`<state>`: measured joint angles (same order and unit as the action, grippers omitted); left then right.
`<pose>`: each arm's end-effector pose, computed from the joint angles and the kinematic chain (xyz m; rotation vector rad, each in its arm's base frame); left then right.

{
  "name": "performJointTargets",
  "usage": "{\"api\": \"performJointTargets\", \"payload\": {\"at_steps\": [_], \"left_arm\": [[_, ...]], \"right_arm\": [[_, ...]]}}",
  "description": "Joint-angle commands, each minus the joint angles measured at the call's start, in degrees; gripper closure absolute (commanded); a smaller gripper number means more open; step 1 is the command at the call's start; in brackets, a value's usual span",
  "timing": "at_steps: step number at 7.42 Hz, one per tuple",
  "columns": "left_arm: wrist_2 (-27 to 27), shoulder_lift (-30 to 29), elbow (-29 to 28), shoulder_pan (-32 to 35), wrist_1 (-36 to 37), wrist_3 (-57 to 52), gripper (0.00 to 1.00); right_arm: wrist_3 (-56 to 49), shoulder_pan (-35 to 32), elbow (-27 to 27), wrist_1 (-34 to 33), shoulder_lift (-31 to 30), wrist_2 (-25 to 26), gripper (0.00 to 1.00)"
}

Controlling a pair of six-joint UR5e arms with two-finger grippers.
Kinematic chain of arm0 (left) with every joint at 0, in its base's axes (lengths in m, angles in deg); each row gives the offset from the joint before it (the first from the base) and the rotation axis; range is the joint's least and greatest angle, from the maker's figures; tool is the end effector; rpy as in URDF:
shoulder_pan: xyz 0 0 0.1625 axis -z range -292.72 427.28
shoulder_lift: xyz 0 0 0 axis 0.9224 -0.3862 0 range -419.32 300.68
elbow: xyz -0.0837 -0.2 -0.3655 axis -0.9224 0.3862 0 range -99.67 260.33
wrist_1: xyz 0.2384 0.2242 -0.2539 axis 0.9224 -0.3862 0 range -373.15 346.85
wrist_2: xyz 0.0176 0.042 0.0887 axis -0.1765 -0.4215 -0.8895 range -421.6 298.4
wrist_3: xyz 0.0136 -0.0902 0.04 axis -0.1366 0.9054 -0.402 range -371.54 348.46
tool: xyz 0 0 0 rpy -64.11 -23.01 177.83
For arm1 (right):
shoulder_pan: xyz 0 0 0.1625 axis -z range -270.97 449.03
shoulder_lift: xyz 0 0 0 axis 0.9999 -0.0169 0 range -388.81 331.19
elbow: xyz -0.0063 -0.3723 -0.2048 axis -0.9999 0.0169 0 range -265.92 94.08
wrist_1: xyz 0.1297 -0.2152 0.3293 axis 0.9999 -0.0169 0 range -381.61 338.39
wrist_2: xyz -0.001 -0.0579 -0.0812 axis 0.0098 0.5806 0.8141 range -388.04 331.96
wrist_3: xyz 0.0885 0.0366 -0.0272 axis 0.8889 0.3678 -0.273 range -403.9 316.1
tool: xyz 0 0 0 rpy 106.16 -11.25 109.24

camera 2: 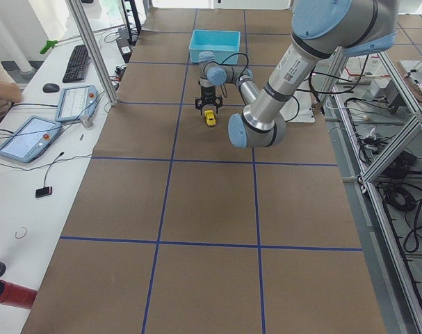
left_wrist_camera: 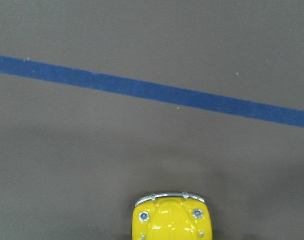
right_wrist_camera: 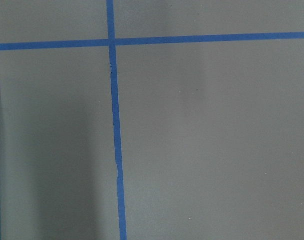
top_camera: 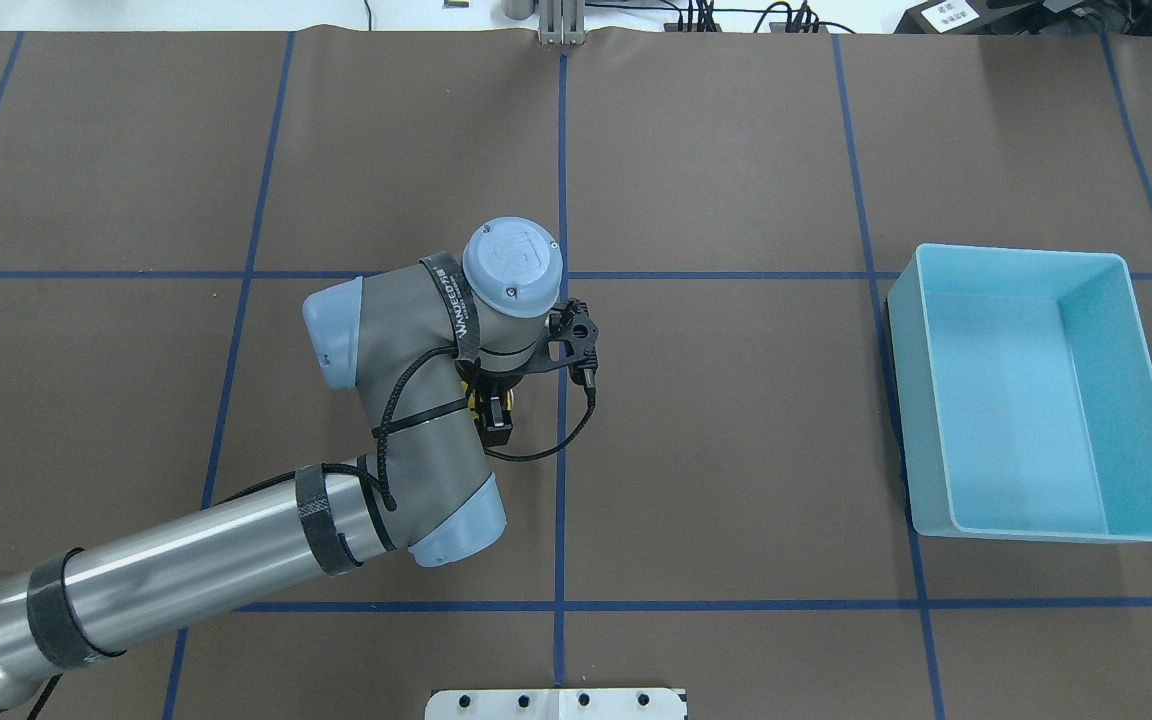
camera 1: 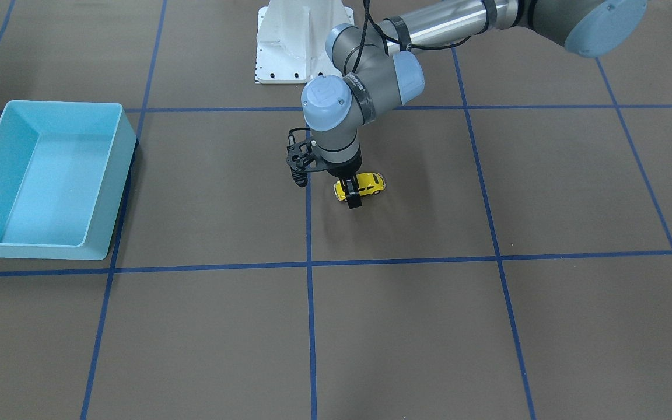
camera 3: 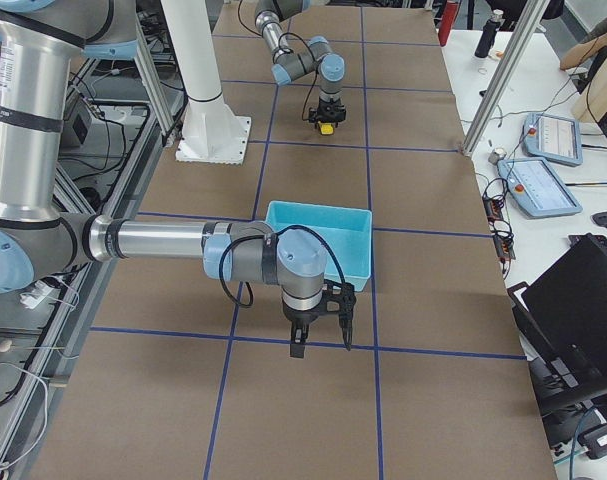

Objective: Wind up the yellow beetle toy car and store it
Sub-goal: 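Press the held car down and drag it toward the robot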

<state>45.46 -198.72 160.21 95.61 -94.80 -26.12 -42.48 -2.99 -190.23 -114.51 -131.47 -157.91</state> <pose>0.6201 -0.4526 0.2213 0.4071 0.5213 1.3667 0.0834 -0.3943 0.6444 -0.0173 -0.6960 0.0651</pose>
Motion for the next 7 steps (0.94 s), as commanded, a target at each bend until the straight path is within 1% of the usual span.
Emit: {"api": "performJointTargets", "payload": {"at_steps": [1, 2, 3, 4, 5, 7], "left_arm": [[0.2, 0.0, -0.2, 0.0, -0.3, -0.2, 0.25], [0.2, 0.0, -0.2, 0.0, -0.3, -0.4, 0.42], [0.2, 0.0, -0.2, 0.0, -0.3, -0.5, 0.67], [0.2, -0.1, 0.0, 0.1, -0.3, -0.5, 0.87], [0.2, -0.1, 0.8, 0.2, -0.3, -0.5, 1.0], [0.2, 0.6, 4.9, 1.2, 0.3, -0.5, 1.0]], "right_arm": [[-0.1, 0.0, 0.0, 0.0, 0.0, 0.1, 0.0], [-0.1, 0.0, 0.0, 0.0, 0.0, 0.1, 0.0], [-0.1, 0.0, 0.0, 0.0, -0.1, 0.1, 0.0], [-0.1, 0.0, 0.0, 0.0, -0.1, 0.0, 0.0], [-0.1, 0.0, 0.0, 0.0, -0.1, 0.0, 0.0], [-0.1, 0.0, 0.0, 0.0, 0.0, 0.0, 0.0]]}}
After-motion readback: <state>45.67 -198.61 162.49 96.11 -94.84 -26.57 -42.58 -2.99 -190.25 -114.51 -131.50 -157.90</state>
